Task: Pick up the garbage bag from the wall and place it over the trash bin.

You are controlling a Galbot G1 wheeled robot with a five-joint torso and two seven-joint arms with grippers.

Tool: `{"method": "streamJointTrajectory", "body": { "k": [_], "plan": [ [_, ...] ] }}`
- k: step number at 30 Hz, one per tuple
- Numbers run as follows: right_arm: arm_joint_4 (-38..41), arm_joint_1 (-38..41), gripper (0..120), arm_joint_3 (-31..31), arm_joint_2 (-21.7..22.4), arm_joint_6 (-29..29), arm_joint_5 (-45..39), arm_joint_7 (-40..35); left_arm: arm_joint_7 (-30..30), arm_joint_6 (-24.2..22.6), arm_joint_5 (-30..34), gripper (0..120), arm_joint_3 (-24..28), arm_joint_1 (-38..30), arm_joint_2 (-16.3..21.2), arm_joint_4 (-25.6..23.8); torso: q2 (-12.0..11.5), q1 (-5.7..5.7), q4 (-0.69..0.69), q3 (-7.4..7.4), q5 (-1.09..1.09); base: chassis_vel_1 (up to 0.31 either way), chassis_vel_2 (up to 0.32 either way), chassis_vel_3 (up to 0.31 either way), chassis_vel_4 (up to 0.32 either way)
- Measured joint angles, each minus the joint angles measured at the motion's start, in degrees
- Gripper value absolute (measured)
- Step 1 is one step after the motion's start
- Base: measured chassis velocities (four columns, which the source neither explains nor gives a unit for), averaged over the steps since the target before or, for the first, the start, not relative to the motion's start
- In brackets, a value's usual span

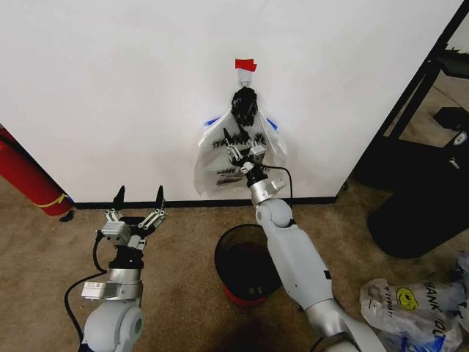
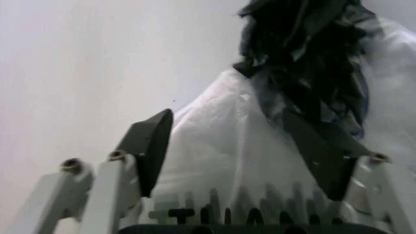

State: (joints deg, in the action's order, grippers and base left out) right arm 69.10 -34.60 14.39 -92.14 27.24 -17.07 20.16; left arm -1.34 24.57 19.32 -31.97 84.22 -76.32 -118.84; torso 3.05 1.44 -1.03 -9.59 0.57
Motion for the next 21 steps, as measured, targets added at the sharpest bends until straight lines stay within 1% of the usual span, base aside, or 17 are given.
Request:
{"method": "streamJointTrajectory", "body": {
  "k": [2,4,12,15,18,21],
  "plan": [
    [0.31,-0.01,75,0.63,0.0,0.05,2.29,0.87,0.02,0.0,0.03,100,-0.05,-0.09,0.08,0.0,0.0,0.0,0.0,0.0,0.0,0.0,0.0,0.0,0.0],
    [0.56,-0.12,75,1.22,0.0,0.34,5.0,1.74,0.05,0.01,0.08,100,-0.09,-0.13,0.17,0.01,0.0,0.0,-0.01,0.0,0.0,0.0,0.0,0.0,0.0],
    [0.93,-0.27,74,2.98,0.0,1.92,10.42,2.54,0.14,0.01,0.15,100,-0.12,-0.37,0.29,0.31,0.0,0.0,-0.01,0.0,0.0,0.0,0.0,0.0,0.0],
    [1.12,-0.14,68,3.36,0.08,2.03,11.59,1.5,0.18,-0.01,0.16,100,-0.07,-0.54,0.35,0.37,0.0,0.0,0.0,0.0,0.0,0.0,0.0,0.0,0.0],
    [1.0,0.23,59,3.61,0.16,2.04,12.73,-0.6,0.21,-0.06,0.17,100,-0.05,-0.62,0.37,0.39,0.0,0.0,-0.01,0.0,0.0,0.0,0.0,0.0,0.0],
    [0.44,0.54,57,3.64,0.19,2.04,13.32,-1.97,0.25,-0.07,0.18,100,-0.05,-0.65,0.38,0.43,0.0,0.0,-0.01,0.0,0.0,0.0,0.0,0.0,0.0]
  ]
}}
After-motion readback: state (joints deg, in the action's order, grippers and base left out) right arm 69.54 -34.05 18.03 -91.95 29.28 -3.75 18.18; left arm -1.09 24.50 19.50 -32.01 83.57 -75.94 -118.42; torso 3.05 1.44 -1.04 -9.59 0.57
